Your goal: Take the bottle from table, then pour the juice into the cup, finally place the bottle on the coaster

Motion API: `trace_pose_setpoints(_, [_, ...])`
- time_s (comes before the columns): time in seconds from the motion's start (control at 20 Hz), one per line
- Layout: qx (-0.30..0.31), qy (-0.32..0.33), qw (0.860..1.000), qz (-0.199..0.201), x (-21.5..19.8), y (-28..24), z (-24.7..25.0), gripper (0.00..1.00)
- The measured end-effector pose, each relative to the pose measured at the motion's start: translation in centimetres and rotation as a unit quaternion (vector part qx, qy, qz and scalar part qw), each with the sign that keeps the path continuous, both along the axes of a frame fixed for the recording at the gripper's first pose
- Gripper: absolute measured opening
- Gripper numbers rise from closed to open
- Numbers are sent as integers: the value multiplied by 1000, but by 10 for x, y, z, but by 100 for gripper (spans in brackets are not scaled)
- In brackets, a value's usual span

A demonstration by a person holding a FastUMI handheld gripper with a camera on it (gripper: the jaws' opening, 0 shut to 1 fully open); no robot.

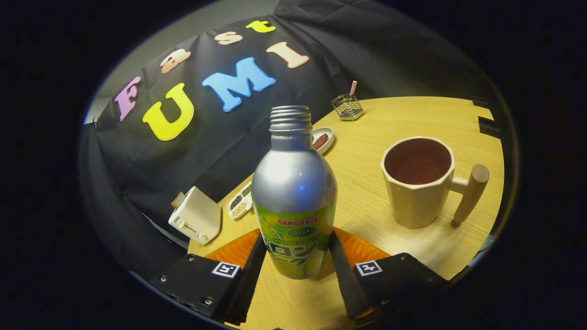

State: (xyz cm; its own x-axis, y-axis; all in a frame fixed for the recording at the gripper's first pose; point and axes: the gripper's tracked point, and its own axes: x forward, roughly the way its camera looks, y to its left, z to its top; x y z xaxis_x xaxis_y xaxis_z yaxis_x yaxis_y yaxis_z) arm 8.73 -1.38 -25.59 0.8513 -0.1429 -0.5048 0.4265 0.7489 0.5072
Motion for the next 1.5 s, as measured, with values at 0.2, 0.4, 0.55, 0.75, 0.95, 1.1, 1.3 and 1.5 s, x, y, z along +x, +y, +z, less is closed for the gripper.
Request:
trace_pose_setpoints(0.2, [-44,-6,999,7,21,-1,2,77])
trace_pose_setpoints(0.4, [-87,-4,996,19,42,-3,-2,77])
trace_pose_setpoints(0.55, [-118,-5,993,26,60,-5,-2,77])
trace_pose_setpoints(0.75, [-150,-2,988,39,83,-6,-5,77])
trace_pose_setpoints(0.95, [-170,4,984,49,103,-8,-11,77])
trace_pose_setpoints(1.1, [-182,13,982,51,112,-11,-18,77])
trace_pose_setpoints(1.3, [-195,21,979,60,119,-11,-27,77])
trace_pose_setpoints(1.5, [-214,23,974,77,127,-7,-32,77])
